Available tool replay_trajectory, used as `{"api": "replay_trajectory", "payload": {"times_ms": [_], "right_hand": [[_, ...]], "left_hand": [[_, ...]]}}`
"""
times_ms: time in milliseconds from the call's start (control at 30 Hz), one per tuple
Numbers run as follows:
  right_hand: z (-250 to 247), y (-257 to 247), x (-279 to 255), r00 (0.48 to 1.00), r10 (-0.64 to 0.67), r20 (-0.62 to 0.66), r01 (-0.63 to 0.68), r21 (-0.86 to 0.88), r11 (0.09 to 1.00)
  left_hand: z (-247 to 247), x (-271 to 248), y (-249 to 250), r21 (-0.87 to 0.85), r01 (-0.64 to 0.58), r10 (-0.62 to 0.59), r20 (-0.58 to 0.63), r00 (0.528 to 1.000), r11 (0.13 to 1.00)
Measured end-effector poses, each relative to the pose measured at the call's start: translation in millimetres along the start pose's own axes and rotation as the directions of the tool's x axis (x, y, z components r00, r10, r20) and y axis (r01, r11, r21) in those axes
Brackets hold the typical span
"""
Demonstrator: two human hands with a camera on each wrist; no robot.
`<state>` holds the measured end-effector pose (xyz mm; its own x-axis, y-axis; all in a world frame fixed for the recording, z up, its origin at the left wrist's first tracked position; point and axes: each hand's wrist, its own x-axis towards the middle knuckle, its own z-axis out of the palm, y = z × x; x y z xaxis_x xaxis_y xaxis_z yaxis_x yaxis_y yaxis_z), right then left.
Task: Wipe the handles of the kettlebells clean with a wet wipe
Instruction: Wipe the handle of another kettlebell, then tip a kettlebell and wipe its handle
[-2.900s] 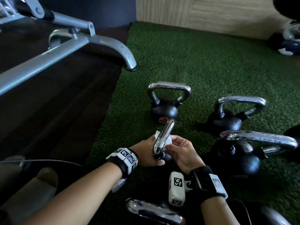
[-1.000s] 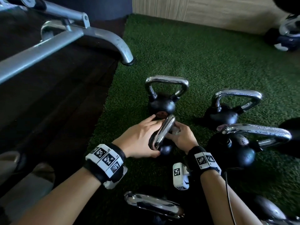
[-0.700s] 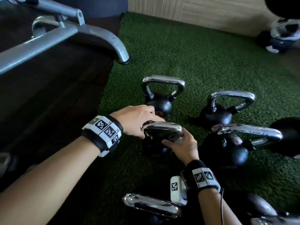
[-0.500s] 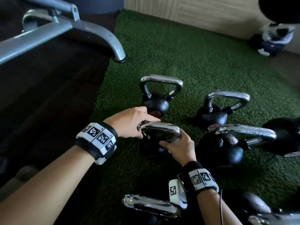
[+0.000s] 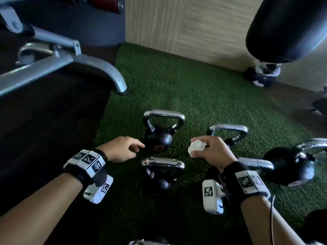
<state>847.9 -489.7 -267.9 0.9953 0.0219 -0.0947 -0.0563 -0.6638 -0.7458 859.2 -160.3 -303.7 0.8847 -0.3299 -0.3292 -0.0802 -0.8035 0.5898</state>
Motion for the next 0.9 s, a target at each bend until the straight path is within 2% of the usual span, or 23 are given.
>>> {"api": "replay_trajectory", "payload": {"times_ms": [167, 300, 400, 500, 600, 700, 800, 900], "right_hand": [[-12, -37, 42, 0.994, -0.109, -0.027, 0.111, 0.122, 0.986], [-21, -42, 52, 0.984, -0.172, -0.046, 0.177, 0.169, 0.97], [-28, -27, 54, 0.982, -0.18, -0.062, 0.19, 0.322, 0.927], [-37, -10, 58, 0.98, -0.177, -0.092, 0.2, 0.437, 0.877], [-39, -7, 63, 0.976, -0.179, -0.121, 0.214, 0.439, 0.873], [-35, -11, 72, 0.97, -0.215, -0.117, 0.244, 0.425, 0.872], [-28, -12, 80, 0.963, -0.239, -0.127, 0.27, 0.382, 0.884], [-23, -1, 86, 0.959, -0.23, -0.165, 0.275, 0.35, 0.896]], "left_hand": [[-30, 10, 18, 0.04, 0.045, -0.043, -0.062, 0.997, 0.998], [-51, 16, 36, 0.043, 0.163, -0.157, -0.113, 0.981, 0.986], [-64, 18, 62, 0.198, 0.222, -0.218, -0.04, 0.975, 0.955], [-81, 9, 95, 0.401, 0.217, -0.235, -0.004, 0.972, 0.89], [-91, 2, 115, 0.45, 0.27, -0.29, -0.025, 0.957, 0.851], [-92, 8, 114, 0.502, 0.311, -0.363, 0.007, 0.932, 0.807], [-83, 26, 99, 0.552, 0.322, -0.416, 0.051, 0.908, 0.77], [-65, 51, 69, 0.517, 0.338, -0.411, 0.03, 0.911, 0.787]]}}
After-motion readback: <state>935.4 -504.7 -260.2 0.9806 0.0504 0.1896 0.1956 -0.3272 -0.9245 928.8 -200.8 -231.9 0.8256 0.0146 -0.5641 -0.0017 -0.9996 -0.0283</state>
